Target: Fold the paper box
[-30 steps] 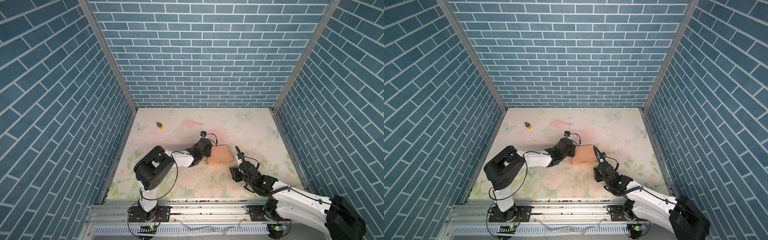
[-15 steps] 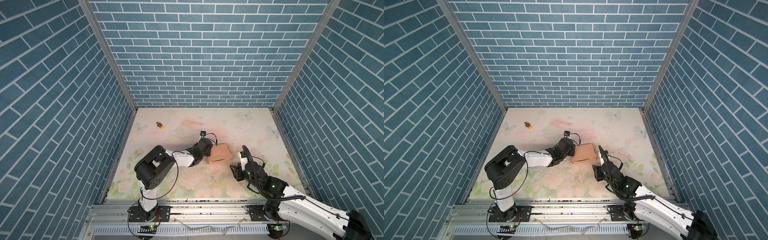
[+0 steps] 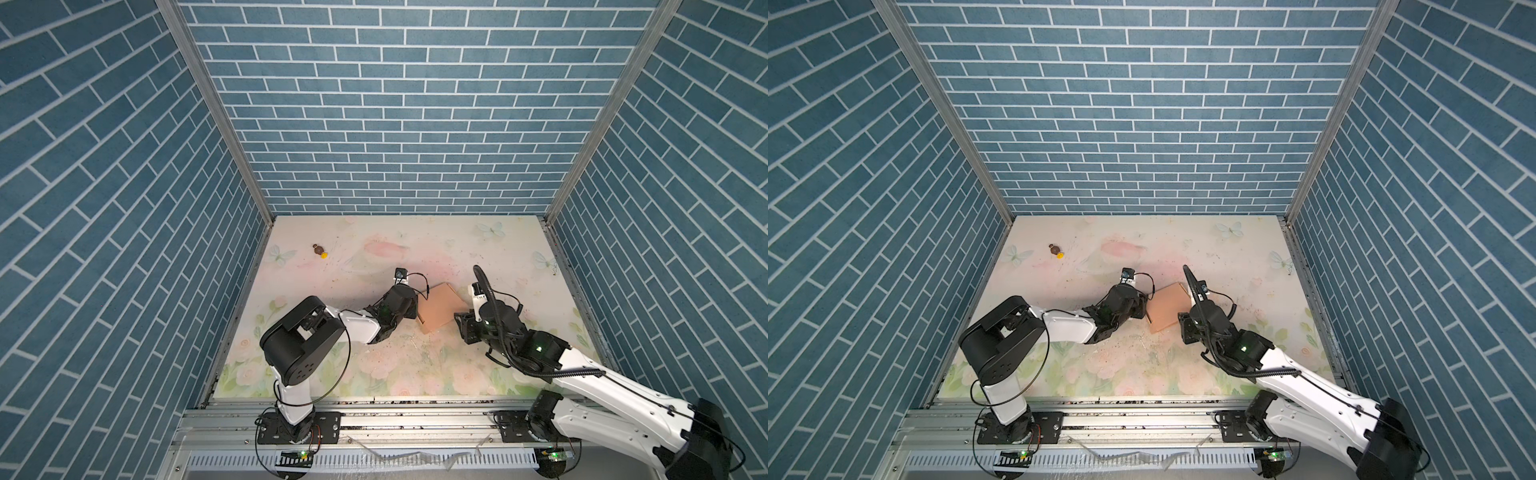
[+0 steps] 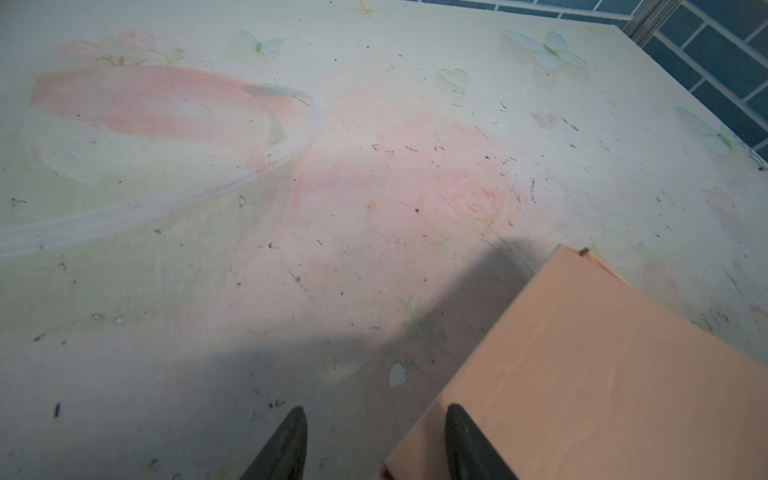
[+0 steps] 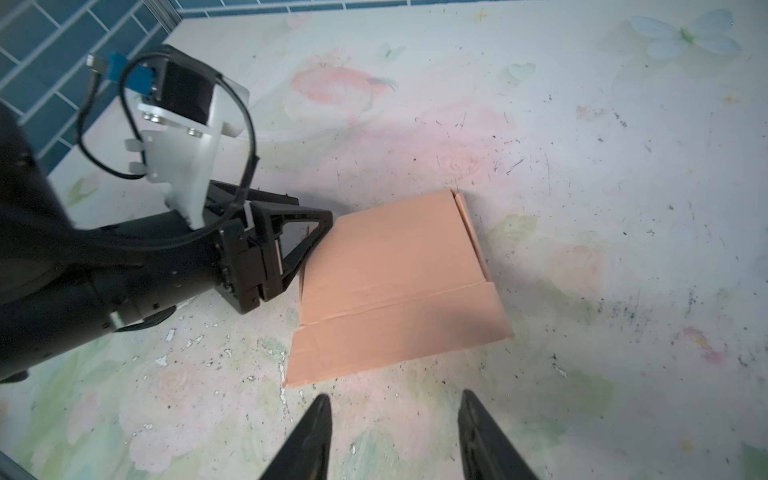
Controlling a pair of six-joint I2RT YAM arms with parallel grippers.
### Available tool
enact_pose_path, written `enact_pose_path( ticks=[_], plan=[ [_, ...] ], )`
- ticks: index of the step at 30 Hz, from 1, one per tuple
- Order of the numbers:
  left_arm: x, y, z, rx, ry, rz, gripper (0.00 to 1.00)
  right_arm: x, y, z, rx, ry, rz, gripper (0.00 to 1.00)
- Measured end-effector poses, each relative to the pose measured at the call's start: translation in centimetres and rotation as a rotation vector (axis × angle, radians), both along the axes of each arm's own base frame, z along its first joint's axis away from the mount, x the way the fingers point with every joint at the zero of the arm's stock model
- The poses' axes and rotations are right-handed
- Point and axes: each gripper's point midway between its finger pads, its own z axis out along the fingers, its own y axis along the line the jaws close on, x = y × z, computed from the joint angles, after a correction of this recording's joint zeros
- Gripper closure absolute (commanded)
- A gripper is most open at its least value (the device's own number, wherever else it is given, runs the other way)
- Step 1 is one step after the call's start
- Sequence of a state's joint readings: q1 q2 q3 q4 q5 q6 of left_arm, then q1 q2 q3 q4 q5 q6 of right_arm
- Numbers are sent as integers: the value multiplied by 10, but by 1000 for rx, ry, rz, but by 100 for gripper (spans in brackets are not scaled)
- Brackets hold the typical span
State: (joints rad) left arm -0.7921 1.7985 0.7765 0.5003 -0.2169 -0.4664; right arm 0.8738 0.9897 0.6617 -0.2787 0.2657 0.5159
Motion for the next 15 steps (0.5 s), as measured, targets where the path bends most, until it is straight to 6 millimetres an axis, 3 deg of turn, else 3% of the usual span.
enact_pose_path(
  ticks=[8,15],
  plan=[
    [-19,0,6,-69,-56,-83,37,29,-14,-14,19,74,-73,51],
    [-24,3,26,-107,-120,-92,34,35,-15,-35,-4,133,-83,51]
  ],
)
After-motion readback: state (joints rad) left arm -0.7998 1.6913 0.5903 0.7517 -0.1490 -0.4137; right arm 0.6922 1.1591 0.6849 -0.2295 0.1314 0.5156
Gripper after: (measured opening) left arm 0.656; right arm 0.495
